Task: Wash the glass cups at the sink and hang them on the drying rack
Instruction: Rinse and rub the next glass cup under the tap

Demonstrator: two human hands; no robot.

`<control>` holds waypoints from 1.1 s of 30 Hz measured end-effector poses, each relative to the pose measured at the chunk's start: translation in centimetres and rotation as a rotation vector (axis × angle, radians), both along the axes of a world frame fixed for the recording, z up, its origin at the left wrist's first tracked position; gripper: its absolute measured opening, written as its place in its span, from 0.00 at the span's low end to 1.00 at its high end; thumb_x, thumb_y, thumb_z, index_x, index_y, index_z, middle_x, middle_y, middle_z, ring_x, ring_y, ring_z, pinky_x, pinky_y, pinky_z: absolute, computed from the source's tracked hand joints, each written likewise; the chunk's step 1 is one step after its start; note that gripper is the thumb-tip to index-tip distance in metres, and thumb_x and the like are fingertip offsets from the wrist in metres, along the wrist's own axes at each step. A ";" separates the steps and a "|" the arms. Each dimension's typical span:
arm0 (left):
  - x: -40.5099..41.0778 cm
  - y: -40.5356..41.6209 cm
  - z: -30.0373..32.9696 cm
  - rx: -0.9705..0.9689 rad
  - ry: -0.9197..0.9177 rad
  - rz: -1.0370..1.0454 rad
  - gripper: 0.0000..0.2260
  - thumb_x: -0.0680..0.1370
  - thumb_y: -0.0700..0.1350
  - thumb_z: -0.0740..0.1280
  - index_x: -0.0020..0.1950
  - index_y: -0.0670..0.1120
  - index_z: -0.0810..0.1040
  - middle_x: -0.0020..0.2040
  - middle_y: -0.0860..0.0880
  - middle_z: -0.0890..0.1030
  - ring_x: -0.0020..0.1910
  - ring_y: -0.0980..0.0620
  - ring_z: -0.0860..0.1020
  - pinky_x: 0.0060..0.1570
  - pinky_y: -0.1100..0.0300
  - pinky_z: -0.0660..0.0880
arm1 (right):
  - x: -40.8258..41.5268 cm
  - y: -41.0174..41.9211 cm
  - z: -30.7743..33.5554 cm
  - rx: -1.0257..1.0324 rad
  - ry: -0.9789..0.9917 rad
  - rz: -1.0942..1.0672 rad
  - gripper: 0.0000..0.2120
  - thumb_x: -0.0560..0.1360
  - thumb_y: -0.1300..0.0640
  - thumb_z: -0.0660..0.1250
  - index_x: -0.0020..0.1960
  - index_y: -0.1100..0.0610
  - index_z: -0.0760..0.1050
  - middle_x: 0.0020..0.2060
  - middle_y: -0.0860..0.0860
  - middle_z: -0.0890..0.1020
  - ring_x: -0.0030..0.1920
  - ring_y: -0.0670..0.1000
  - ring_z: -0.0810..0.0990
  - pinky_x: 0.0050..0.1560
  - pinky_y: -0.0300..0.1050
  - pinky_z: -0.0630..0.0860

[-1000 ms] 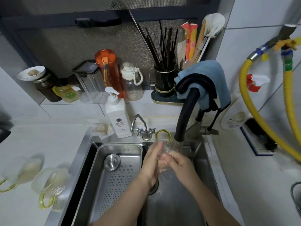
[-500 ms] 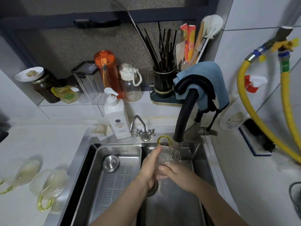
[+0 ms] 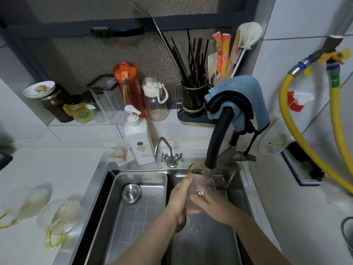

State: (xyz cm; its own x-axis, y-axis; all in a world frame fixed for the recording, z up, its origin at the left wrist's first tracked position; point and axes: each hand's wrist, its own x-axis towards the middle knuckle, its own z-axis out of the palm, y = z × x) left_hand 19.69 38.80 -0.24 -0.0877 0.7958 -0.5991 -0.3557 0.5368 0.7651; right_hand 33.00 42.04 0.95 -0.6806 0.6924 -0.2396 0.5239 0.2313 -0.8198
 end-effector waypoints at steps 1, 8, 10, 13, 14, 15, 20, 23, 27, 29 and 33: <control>0.1 0.1 0.1 -0.001 0.000 0.002 0.23 0.74 0.63 0.65 0.56 0.46 0.81 0.52 0.43 0.85 0.51 0.43 0.84 0.47 0.45 0.81 | -0.3 -0.1 0.5 -0.095 0.086 -0.007 0.23 0.81 0.51 0.59 0.74 0.45 0.58 0.64 0.42 0.73 0.66 0.41 0.71 0.67 0.37 0.65; -1.1 0.6 0.6 -0.039 -0.059 -0.107 0.28 0.70 0.69 0.64 0.57 0.48 0.81 0.44 0.46 0.85 0.42 0.49 0.83 0.45 0.53 0.79 | 0.9 -0.5 -0.5 -0.072 0.132 -0.073 0.06 0.76 0.50 0.67 0.53 0.47 0.75 0.49 0.46 0.84 0.52 0.44 0.82 0.58 0.50 0.78; -0.7 0.1 0.6 0.037 -0.097 -0.090 0.24 0.74 0.65 0.64 0.64 0.54 0.75 0.49 0.49 0.85 0.44 0.52 0.83 0.45 0.54 0.79 | 0.9 -0.3 -0.7 -0.119 0.244 -0.235 0.07 0.76 0.53 0.67 0.54 0.50 0.76 0.48 0.47 0.85 0.50 0.45 0.84 0.57 0.51 0.79; 0.4 -0.5 0.4 0.159 -0.177 0.050 0.21 0.79 0.53 0.63 0.71 0.61 0.63 0.57 0.46 0.84 0.49 0.47 0.84 0.46 0.51 0.81 | 0.4 -0.1 -0.8 -0.156 0.351 -0.379 0.07 0.79 0.54 0.64 0.56 0.51 0.76 0.49 0.48 0.84 0.53 0.48 0.83 0.59 0.49 0.77; 0.3 -0.6 0.5 0.181 -0.163 0.071 0.20 0.80 0.53 0.62 0.71 0.59 0.64 0.57 0.45 0.83 0.51 0.45 0.84 0.49 0.50 0.81 | 0.4 -0.2 -0.9 -0.151 0.344 -0.347 0.07 0.79 0.53 0.64 0.56 0.49 0.76 0.51 0.48 0.84 0.55 0.48 0.82 0.61 0.49 0.76; 0.1 -0.5 0.6 0.188 -0.146 0.078 0.21 0.80 0.54 0.62 0.72 0.57 0.65 0.58 0.45 0.83 0.52 0.45 0.83 0.50 0.50 0.80 | 0.5 -0.4 -0.8 -0.160 0.325 -0.283 0.07 0.79 0.52 0.64 0.56 0.48 0.76 0.52 0.48 0.83 0.55 0.47 0.81 0.61 0.48 0.75; -0.5 -0.8 0.6 0.140 -0.114 -0.026 0.26 0.76 0.58 0.67 0.72 0.61 0.63 0.59 0.50 0.83 0.52 0.47 0.83 0.53 0.48 0.79 | 1.3 -0.3 -0.9 -0.173 0.302 -0.247 0.09 0.78 0.55 0.64 0.55 0.59 0.77 0.46 0.50 0.85 0.50 0.46 0.84 0.58 0.51 0.78; 0.6 -1.1 0.4 0.158 -0.134 0.013 0.26 0.76 0.56 0.67 0.72 0.62 0.62 0.56 0.47 0.84 0.49 0.49 0.83 0.47 0.53 0.79 | 0.7 0.0 -0.4 -0.131 0.342 -0.345 0.06 0.79 0.54 0.63 0.52 0.50 0.79 0.45 0.48 0.84 0.47 0.44 0.83 0.54 0.47 0.78; -0.3 -0.3 1.1 0.157 -0.092 0.008 0.23 0.75 0.58 0.66 0.70 0.58 0.68 0.62 0.46 0.81 0.49 0.49 0.83 0.45 0.53 0.80 | 0.4 -0.8 0.0 -0.071 0.234 -0.190 0.06 0.80 0.52 0.62 0.53 0.45 0.76 0.49 0.44 0.83 0.52 0.42 0.81 0.57 0.44 0.77; -0.4 -0.2 1.3 0.159 -0.091 -0.020 0.23 0.76 0.57 0.67 0.70 0.61 0.66 0.62 0.48 0.81 0.49 0.49 0.83 0.48 0.51 0.80 | 1.0 -0.5 0.0 -0.040 0.206 -0.207 0.07 0.79 0.51 0.62 0.51 0.50 0.78 0.47 0.48 0.84 0.50 0.46 0.83 0.57 0.52 0.78; 0.3 -0.2 1.9 0.228 -0.132 0.052 0.23 0.75 0.51 0.68 0.68 0.62 0.67 0.58 0.44 0.83 0.47 0.47 0.84 0.44 0.55 0.80 | 0.8 -0.4 0.4 -0.109 0.296 -0.323 0.12 0.79 0.44 0.60 0.53 0.49 0.79 0.47 0.50 0.84 0.50 0.49 0.83 0.59 0.56 0.76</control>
State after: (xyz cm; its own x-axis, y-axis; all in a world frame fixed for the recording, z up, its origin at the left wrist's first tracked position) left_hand 20.00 38.64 1.63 -0.0653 0.9080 -0.4140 -0.4829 0.3343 0.8094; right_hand 33.82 41.62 1.37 -0.4836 0.8623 -0.1502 0.2945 -0.0013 -0.9556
